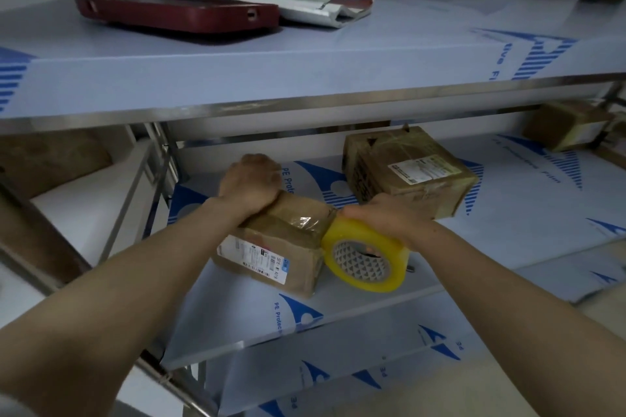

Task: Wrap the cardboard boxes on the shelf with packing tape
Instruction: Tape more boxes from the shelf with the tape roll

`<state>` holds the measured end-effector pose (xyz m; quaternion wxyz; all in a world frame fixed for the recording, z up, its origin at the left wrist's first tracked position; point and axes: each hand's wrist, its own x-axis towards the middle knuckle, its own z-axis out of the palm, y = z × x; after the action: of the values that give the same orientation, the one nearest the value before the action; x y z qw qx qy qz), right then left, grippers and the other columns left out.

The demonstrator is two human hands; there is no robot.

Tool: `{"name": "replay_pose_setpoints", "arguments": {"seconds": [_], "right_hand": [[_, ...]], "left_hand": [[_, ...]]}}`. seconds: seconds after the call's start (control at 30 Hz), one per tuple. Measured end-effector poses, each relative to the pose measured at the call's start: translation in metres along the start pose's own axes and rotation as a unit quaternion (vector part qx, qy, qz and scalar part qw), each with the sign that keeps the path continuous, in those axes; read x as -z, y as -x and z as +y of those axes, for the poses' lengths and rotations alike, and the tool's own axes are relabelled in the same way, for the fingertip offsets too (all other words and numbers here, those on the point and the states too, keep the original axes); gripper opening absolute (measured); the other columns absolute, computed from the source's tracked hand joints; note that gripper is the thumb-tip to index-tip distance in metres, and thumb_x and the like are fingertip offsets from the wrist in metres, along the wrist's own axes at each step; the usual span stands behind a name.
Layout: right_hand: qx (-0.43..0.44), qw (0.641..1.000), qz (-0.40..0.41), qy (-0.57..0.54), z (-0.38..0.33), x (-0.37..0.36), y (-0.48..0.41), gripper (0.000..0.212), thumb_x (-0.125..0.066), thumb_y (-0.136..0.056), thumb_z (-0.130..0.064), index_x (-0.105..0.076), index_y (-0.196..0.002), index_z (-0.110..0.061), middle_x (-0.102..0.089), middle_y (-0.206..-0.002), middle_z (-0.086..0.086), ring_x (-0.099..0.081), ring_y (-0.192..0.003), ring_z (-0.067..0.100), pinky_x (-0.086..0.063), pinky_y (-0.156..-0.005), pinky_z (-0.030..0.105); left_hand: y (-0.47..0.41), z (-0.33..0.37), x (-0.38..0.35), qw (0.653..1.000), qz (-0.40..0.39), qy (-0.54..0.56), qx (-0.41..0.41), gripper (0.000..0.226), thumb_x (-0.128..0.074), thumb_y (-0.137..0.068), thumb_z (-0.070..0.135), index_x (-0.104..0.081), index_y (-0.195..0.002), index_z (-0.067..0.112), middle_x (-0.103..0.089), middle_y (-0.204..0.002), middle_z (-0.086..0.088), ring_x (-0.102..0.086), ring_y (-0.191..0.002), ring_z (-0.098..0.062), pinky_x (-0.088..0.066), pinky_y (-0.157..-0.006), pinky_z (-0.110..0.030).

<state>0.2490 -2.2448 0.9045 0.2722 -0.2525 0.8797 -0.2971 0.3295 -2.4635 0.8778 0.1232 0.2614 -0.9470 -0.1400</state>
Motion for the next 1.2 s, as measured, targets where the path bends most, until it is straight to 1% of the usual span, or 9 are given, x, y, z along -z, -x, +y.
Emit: {"name": "replay_pose_setpoints", "arguments": {"seconds": [0.07, 0.13, 0.23, 0.37, 0.53, 0.67, 0.83, 1.0, 1.2], "right_hand": [[-0.007, 0.999, -0.004, -0.031, 0.003, 0.0, -0.002, 0.035, -0.063, -0.079, -0.052, -0.065, -0.085, -0.017, -0.064, -0.083, 0.005, -0.059, -0.076, 0.017, -0.044, -0.062, 0.026], [-0.005, 0.998, -0.011, -0.056, 0.005, -0.001, -0.003, 0.028, -0.063, -0.08, -0.049, -0.065, -0.083, -0.021, -0.065, -0.086, 0.005, -0.061, -0.082, 0.019, -0.047, -0.07, 0.03], [0.004, 0.995, -0.016, -0.094, 0.011, -0.004, -0.003, 0.023, -0.066, -0.079, -0.048, -0.064, -0.081, -0.025, -0.066, -0.089, 0.004, -0.063, -0.088, 0.022, -0.053, -0.084, 0.037], [-0.005, 0.988, -0.031, -0.151, 0.018, 0.004, 0.003, 0.035, -0.072, -0.074, -0.049, -0.065, -0.092, -0.02, -0.069, -0.092, 0.008, -0.067, -0.087, 0.026, -0.055, -0.086, 0.043], [0.061, 0.907, -0.187, -0.373, 0.018, 0.055, 0.024, 0.055, -0.085, -0.052, -0.027, -0.069, -0.099, -0.002, -0.069, -0.083, 0.02, -0.068, -0.069, 0.027, -0.058, -0.065, 0.036], [0.214, 0.836, -0.222, -0.454, 0.016, 0.087, 0.031, 0.057, -0.092, -0.035, -0.033, -0.075, -0.076, 0.002, -0.07, -0.07, 0.019, -0.069, -0.064, 0.027, -0.058, -0.065, 0.034], [0.22, 0.816, -0.18, -0.503, -0.009, 0.073, 0.031, 0.058, -0.095, -0.027, -0.032, -0.075, -0.07, 0.001, -0.067, -0.063, 0.016, -0.066, -0.056, 0.022, -0.056, -0.056, 0.028], [0.188, 0.827, -0.114, -0.518, -0.036, 0.049, 0.028, 0.029, -0.061, -0.079, -0.026, -0.075, -0.074, 0.0, -0.068, -0.063, 0.013, -0.063, -0.051, 0.017, -0.055, -0.054, 0.024], [0.176, 0.876, -0.075, -0.444, -0.071, 0.017, 0.034, 0.041, -0.061, -0.085, -0.04, -0.067, -0.093, 0.0, -0.068, -0.067, 0.014, -0.064, -0.056, 0.02, -0.057, -0.066, 0.032]], "left_hand": [[0.012, 0.029, 0.014, 0.965, -0.229, 0.123, -0.034, 0.06, -0.053, -0.092, 0.036, -0.03, -0.147, 0.033, -0.03, -0.152, -0.002, -0.032, -0.135, -0.024, -0.031, -0.105, -0.035], [0.023, 0.056, 0.022, 0.917, -0.39, 0.038, -0.074, 0.101, -0.069, -0.08, 0.039, 0.004, -0.15, 0.042, 0.0, -0.16, 0.003, -0.008, -0.145, -0.026, -0.019, -0.115, -0.048], [0.032, 0.075, 0.013, 0.899, -0.388, -0.164, -0.12, 0.134, -0.084, -0.064, 0.041, 0.021, -0.148, 0.035, 0.01, -0.159, -0.002, 0.008, -0.146, -0.028, -0.01, -0.115, -0.051], [0.033, 0.078, 0.008, 0.911, -0.339, -0.18, -0.151, 0.132, -0.086, -0.062, 0.029, 0.011, -0.151, 0.029, -0.022, -0.146, -0.008, -0.019, -0.139, -0.031, -0.025, -0.113, -0.047], [0.034, 0.084, 0.052, 0.924, -0.349, 0.069, -0.14, 0.096, -0.083, -0.066, 0.003, -0.028, -0.142, 0.023, -0.053, -0.128, 0.001, -0.053, -0.117, -0.017, -0.046, -0.094, -0.025], [0.029, 0.071, 0.078, 0.847, -0.467, 0.254, -0.006, 0.054, -0.079, -0.067, 0.004, -0.061, -0.118, 0.01, -0.071, -0.103, -0.01, -0.069, -0.093, -0.025, -0.057, -0.08, -0.034], [0.041, 0.055, 0.064, 0.842, -0.365, 0.393, -0.058, 0.061, -0.075, -0.067, -0.004, -0.056, -0.124, 0.008, -0.065, -0.119, -0.014, -0.062, -0.11, -0.03, -0.05, -0.096, -0.044], [0.054, 0.052, 0.059, 0.773, -0.225, 0.593, 0.031, 0.033, -0.048, -0.072, 0.01, -0.064, -0.101, 0.011, -0.069, -0.088, -0.007, -0.064, -0.071, -0.015, -0.052, -0.061, -0.016], [0.049, 0.063, 0.036, 0.841, 0.006, 0.515, 0.163, 0.026, -0.042, -0.092, 0.007, -0.058, -0.072, 0.011, -0.064, -0.07, -0.008, -0.058, -0.063, -0.017, -0.047, -0.048, -0.017]]}}
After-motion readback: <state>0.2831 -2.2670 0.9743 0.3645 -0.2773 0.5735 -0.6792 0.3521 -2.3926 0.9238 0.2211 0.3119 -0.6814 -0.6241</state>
